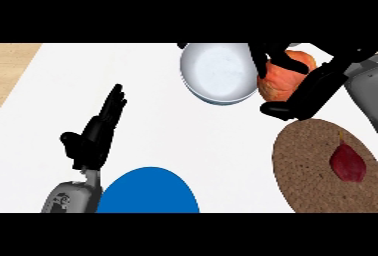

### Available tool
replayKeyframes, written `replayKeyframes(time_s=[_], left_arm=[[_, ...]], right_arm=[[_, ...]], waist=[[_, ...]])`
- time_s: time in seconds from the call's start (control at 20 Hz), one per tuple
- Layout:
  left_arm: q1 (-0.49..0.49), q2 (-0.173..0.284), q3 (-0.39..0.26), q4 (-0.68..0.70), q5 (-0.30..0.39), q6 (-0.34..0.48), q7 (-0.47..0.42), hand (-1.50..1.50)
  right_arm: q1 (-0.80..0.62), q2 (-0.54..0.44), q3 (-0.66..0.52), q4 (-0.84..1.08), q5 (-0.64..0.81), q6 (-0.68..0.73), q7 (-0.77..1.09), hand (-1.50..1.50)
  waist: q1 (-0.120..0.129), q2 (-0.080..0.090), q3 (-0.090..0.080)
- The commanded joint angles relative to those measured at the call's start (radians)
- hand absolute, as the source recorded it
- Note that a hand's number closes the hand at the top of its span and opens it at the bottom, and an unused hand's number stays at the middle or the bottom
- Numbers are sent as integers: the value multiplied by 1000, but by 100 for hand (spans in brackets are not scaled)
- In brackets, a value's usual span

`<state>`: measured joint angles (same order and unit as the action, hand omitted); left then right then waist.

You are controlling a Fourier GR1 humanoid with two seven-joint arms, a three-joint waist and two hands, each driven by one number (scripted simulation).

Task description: Pick the squash from the plate and place it in the bowl

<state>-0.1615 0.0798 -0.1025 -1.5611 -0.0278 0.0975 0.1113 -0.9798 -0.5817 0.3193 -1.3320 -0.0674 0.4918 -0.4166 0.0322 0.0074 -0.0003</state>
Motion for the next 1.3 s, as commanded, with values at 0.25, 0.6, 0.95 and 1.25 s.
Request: replayKeyframes(time_s=[0.25,0.6,0.95,1.25], left_arm=[[3,-17,2,22,4,-8,-25,0],[-4,0,25,43,22,-38,-52,0],[-3,-30,-18,35,-14,-18,-55,0],[-24,-34,-15,26,-8,-19,-19,0]], right_arm=[[-116,185,41,458,306,-186,-240,150],[-220,270,46,798,443,-317,-408,150],[-224,316,112,1017,503,-195,-466,-150],[-289,328,55,1065,431,-24,-569,-150]], waist=[[6,4,0],[21,12,0],[46,23,0],[40,20,1]])
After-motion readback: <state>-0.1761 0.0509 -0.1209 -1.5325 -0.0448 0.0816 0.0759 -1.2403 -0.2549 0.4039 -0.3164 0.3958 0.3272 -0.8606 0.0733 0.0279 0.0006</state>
